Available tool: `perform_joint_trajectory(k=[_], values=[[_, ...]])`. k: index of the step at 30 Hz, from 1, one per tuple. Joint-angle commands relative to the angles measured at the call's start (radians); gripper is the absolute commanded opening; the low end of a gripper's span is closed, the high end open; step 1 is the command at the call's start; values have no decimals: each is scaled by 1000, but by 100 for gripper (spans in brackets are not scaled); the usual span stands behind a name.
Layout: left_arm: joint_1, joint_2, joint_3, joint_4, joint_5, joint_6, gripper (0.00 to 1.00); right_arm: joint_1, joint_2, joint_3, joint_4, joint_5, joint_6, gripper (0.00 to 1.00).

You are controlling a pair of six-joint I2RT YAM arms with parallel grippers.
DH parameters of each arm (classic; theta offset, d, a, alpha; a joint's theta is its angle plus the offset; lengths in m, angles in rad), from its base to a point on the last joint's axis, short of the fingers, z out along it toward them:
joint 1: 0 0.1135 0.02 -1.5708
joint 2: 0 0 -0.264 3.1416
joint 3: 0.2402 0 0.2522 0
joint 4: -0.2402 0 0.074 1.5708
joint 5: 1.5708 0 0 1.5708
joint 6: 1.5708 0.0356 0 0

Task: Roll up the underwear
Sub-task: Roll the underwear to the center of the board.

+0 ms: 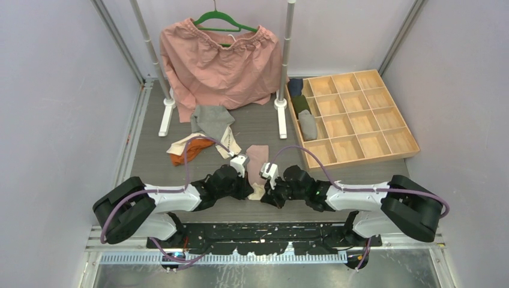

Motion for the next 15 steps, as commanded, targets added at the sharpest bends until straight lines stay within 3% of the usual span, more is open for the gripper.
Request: perform_joint_trajectory(k=[1,15], values=[[-2,24,1,-64,-27,15,1,8,41,51,83,64,29,1],[-2,34,2,-61,-23,14,1,6,75,64,61,383,62,1]])
